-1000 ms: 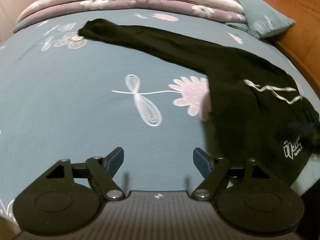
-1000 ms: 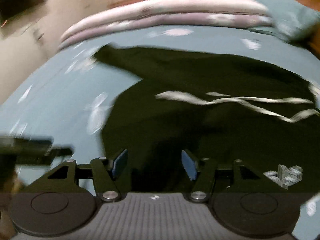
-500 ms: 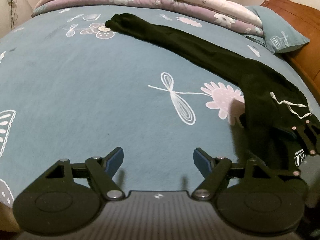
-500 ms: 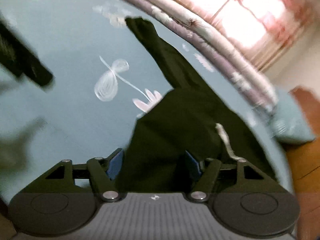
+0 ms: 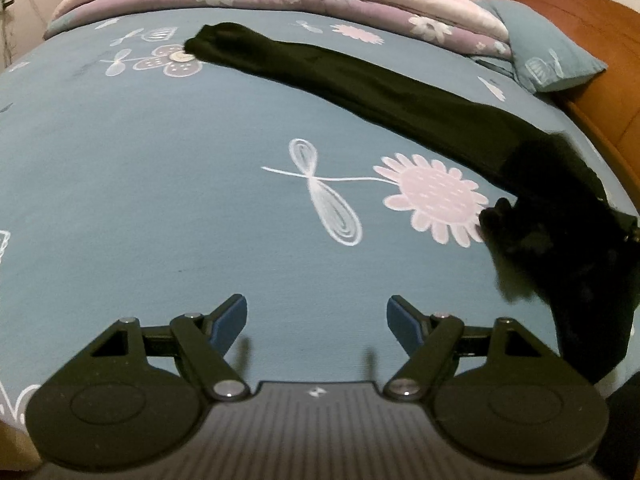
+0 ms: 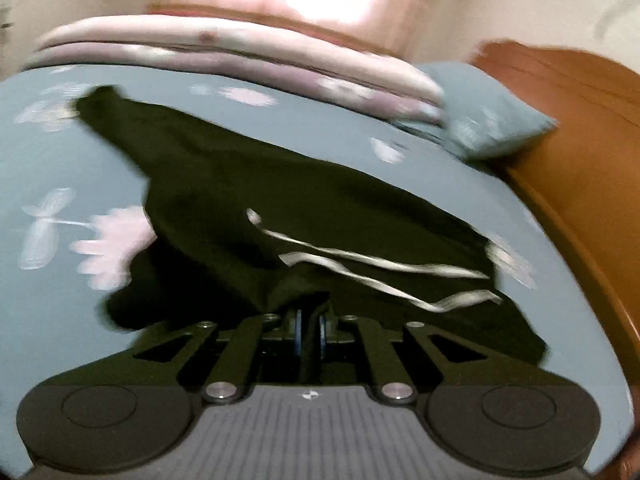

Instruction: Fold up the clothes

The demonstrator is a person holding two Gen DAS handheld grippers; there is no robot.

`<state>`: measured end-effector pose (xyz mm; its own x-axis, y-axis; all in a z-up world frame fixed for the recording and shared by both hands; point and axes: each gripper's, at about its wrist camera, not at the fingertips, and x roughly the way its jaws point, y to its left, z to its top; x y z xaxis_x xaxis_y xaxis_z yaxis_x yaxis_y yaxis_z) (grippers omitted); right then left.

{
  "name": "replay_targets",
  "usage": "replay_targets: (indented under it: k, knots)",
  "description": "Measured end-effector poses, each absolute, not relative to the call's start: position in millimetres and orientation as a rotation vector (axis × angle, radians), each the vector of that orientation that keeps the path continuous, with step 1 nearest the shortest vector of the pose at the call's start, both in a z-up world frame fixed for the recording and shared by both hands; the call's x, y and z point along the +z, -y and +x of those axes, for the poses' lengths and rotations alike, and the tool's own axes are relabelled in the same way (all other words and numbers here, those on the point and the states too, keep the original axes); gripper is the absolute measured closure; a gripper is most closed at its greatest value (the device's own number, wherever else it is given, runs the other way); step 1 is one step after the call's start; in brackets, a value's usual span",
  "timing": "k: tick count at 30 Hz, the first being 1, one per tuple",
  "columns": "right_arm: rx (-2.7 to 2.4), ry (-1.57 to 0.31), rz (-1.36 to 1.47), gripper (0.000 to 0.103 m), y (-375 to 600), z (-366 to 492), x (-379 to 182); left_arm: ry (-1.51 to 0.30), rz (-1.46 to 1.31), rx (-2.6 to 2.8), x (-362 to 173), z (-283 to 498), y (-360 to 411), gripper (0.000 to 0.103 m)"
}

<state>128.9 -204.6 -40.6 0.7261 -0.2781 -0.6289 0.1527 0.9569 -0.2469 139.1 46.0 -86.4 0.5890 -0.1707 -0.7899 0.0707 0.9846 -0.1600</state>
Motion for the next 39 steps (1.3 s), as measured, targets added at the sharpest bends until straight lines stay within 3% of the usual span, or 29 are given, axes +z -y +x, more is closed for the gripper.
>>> replay_targets:
  k: [5, 8, 10, 15, 24, 30, 32, 39]
  knots:
    - [-0.349, -0.838, -0.043, 0.09, 259.6, 135.4, -72.8, -0.934, -0.085, -0.179, -82.6, 139.4, -28.4, 0.025]
    - [-0.39, -0.88, -0.027, 0.077, 271.0, 132.0, -88.4, -0.943, -0.071, -0.186, -81.8, 140.5, -21.5, 0.025]
    - [-0.403, -0.877, -0.026, 0.062, 274.3, 127.0, -87.9, -0.95, -0.062, -0.185, -82.1, 142.1, -17.2, 0.025]
    - [-0.371, -0.805, 0.033, 0.051, 280.6, 113.9, -69.3, -0.95, -0.009, -0.278, -83.7, 151.2, 8.4, 0.025]
    - [-0.287, -0.703, 0.052, 0.049, 286.2, 98.7, -39.1, -0.87, 0.306, -0.533, -89.9, 166.2, 96.9, 0.028]
    - [-0.259, -0.72, 0.076, 0.049, 293.4, 100.4, -48.3, -0.657, 0.68, -0.65, -94.3, 159.6, 164.8, 0.031]
    - [-0.256, -0.723, 0.087, 0.049, 295.4, 100.6, -50.6, -0.591, 0.772, -0.677, -98.5, 156.2, 180.4, 0.038]
    - [-0.247, -0.721, 0.127, 0.049, 304.7, 103.9, -53.4, -0.374, 1.095, -0.814, -124.7, 133.0, 216.0, 0.046]
